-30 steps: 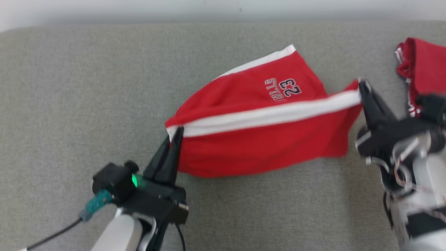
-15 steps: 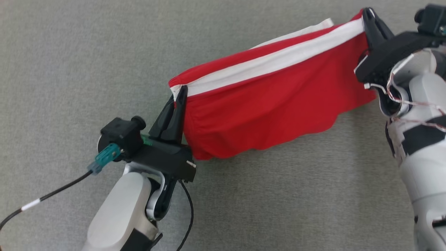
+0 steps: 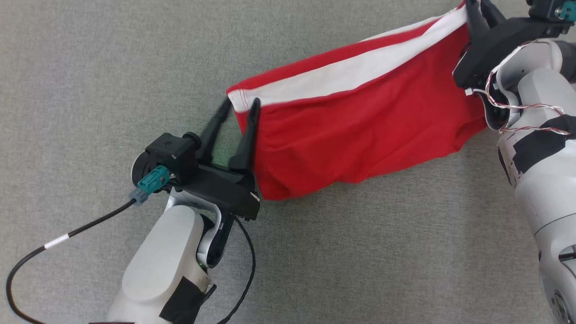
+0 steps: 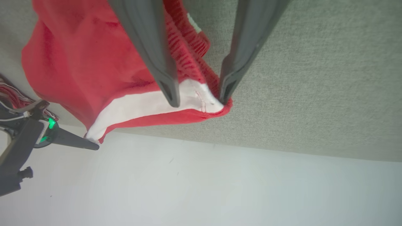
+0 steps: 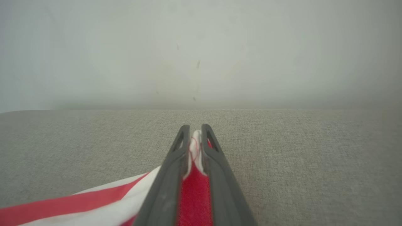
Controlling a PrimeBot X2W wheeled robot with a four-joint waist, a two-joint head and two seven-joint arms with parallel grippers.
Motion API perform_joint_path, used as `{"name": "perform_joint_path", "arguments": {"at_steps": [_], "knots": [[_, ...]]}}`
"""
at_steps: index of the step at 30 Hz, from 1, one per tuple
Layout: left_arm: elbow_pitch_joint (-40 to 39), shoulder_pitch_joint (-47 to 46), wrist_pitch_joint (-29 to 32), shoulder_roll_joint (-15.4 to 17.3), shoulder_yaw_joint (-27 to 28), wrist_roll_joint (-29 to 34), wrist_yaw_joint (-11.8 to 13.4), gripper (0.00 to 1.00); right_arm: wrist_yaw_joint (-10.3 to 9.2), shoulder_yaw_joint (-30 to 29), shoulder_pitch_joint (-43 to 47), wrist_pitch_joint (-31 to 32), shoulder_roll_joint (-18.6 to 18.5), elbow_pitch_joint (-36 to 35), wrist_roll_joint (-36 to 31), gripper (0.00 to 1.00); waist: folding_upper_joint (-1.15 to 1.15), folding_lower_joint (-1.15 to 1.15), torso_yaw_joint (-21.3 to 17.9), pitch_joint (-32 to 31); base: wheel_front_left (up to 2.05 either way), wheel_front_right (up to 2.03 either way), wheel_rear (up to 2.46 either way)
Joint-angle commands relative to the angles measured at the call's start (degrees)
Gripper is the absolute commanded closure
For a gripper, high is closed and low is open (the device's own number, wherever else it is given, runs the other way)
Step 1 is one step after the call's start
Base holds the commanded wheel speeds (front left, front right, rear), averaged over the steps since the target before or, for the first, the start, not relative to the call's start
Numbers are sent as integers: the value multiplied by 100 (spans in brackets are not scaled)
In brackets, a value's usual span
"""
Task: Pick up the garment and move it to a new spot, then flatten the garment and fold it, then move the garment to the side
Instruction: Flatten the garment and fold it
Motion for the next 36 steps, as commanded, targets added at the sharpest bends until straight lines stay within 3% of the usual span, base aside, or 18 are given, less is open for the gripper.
{"name": "perform_joint_path", "arguments": {"at_steps": [1, 12, 19, 26, 36], "knots": [[43, 26, -18, -24, 53, 46, 8, 0, -17, 83, -21, -80, 25, 88, 63, 0, -1, -1, -51, -111, 0, 0, 0], [-184, 625, -17, -50, 439, 445, 30, 0, -17, 669, 397, -417, -166, 129, 576, 0, -1, -1, -140, -610, 0, 0, 0], [-1244, 1489, -17, -4, 1135, 1177, 152, 0, -17, 1028, 1021, -487, -507, 99, 1080, 0, -1, -1, -147, -910, 0, 0, 0], [-1787, 2094, -17, 12, 1602, 1611, 219, 0, -17, 1147, 1397, -424, -653, 209, 1379, 0, -1, -1, -92, -974, 0, 0, 0], [-1962, 2542, -17, -44, 1992, 1718, 173, 0, -17, 1315, 1579, -116, -544, 613, 1601, 0, -1, -1, 36, -938, 0, 0, 0]]}}
